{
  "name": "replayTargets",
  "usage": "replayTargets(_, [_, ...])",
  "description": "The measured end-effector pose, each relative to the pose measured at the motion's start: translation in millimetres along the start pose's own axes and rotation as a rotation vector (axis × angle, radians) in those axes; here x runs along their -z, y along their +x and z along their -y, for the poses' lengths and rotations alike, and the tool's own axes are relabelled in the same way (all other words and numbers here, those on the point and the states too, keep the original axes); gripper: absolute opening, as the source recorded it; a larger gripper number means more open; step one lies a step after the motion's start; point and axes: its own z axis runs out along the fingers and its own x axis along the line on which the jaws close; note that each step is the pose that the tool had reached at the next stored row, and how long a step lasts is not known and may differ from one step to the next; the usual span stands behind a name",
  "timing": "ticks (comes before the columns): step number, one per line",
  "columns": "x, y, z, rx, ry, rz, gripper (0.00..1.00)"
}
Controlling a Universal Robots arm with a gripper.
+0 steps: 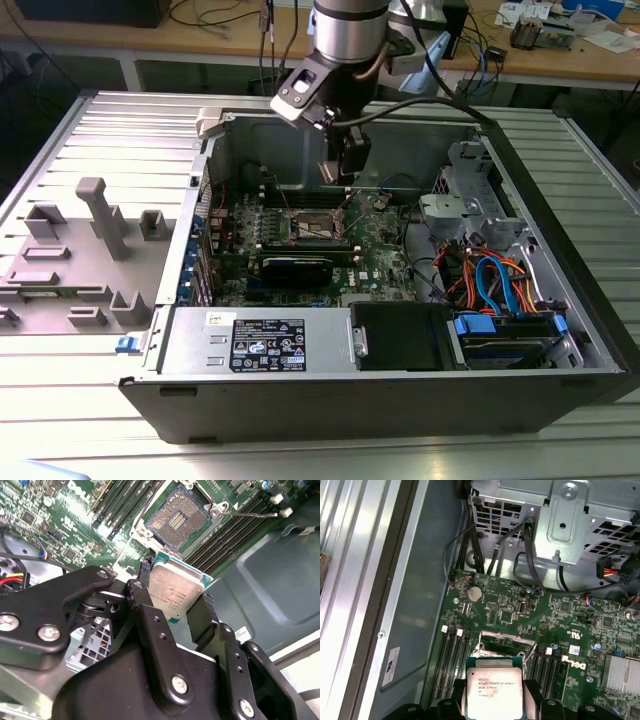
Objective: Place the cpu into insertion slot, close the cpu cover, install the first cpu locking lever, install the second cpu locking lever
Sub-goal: 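Place the cpu into insertion slot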
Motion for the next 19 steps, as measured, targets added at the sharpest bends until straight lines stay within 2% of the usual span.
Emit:
replayTargets(3, [-1.1,0.0,0.1,-0.068,-0.0023,0.0046,0.54])
replayTargets(7, [-1.8,-0.1,0.2,-0.121,-0.004,0.0081,0.54])
replayTargets(13, [-1.9,0.1,0.8,-0.124,-0.0042,0.0085,0.54])
replayTargets(14, [-2.7,0.5,2.8,-0.124,-0.0044,0.008,0.54])
replayTargets(15, [-4.7,1.3,7.5,-0.125,-0.0043,0.0084,0.54])
replayTargets(19, [-11.1,2.2,12.6,-0.135,-0.0045,0.0094,0.54])
